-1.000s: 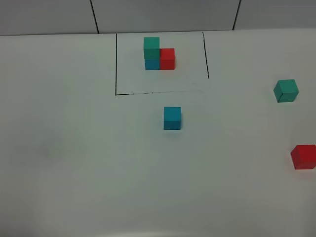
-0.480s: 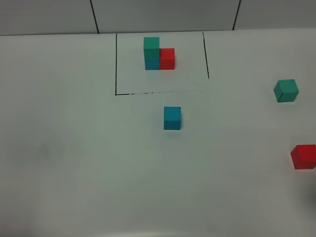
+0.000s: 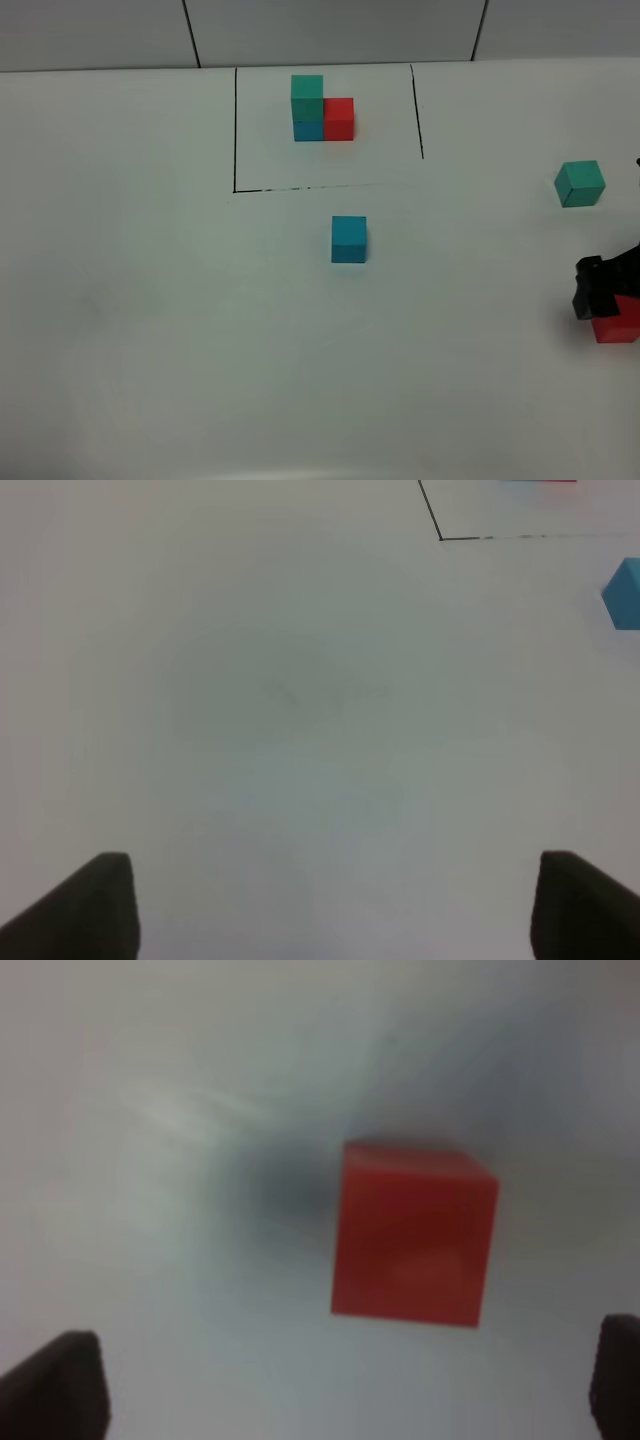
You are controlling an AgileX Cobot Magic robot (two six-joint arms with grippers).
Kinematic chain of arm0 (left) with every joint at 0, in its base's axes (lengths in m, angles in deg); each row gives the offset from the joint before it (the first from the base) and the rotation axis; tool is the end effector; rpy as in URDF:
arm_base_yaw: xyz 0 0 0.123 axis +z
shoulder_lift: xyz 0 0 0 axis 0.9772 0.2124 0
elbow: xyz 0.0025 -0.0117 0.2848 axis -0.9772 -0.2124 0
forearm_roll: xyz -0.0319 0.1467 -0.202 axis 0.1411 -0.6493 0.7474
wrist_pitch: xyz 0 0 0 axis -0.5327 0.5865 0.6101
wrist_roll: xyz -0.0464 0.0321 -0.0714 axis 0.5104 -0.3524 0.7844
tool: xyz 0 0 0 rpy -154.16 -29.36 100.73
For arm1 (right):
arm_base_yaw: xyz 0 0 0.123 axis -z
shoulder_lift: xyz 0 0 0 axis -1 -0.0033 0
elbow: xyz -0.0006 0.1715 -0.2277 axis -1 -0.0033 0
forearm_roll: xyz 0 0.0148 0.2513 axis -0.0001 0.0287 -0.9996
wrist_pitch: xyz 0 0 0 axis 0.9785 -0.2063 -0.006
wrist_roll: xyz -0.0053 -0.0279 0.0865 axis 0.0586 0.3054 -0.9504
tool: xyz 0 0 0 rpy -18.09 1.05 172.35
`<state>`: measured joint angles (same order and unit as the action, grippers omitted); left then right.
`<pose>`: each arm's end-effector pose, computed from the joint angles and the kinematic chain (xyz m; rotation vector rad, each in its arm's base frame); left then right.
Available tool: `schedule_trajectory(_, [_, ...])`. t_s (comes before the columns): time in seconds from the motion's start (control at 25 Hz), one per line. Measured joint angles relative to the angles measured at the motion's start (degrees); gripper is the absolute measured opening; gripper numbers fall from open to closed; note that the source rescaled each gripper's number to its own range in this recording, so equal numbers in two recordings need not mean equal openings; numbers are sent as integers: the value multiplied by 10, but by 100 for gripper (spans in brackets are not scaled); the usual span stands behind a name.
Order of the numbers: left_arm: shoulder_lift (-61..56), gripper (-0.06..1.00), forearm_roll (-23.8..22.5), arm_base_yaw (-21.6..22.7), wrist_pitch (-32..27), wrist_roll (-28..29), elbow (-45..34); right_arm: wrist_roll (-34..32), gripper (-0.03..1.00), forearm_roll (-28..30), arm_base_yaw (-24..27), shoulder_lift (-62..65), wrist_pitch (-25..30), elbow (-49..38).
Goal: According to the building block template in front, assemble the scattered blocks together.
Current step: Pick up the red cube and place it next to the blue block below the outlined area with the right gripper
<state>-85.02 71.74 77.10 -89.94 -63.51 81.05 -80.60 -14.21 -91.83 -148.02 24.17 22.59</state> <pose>-0.0083 -0.0071 0.2770 0.0341 2.0578 -0.1031 0.2572 0.0113 0.1844 -0.1401 2.9237 0.0315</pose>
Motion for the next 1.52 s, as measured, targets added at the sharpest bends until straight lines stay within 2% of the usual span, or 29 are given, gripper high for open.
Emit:
schedule_trajectory(0.16, [0,78,0,0,0,0,0,3,100,-12,21,-53,-33,0])
schedule_trajectory(0.36, [0,77,0,0,0,0,0,15,98,-14,44,-79,-45,0])
schedule_trajectory(0.68, [0,78,0,0,0,0,0,15,86,-14,45,-116,-61,1])
schedule_trajectory(0.8, [0,78,0,0,0,0,0,15,77,-14,45,-124,-66,1])
schedule_trajectory(0.92, [0,78,0,0,0,0,0,15,62,-14,45,-124,-70,1])
schedule_trajectory(1.04, [0,77,0,0,0,0,0,15,36,-14,45,-124,-69,1])
schedule_trajectory(1.16, [0,77,0,0,0,0,0,15,0,-14,45,-124,-63,2])
schedule_trajectory(1.24, [0,77,0,0,0,0,0,15,1,-14,45,-124,-54,4])
schedule_trajectory(1.36, [0,77,0,0,0,0,0,37,1,-13,36,-125,-12,24])
schedule_trajectory(1.52, [1,77,0,0,0,0,0,131,1,6,-17,-125,57,96])
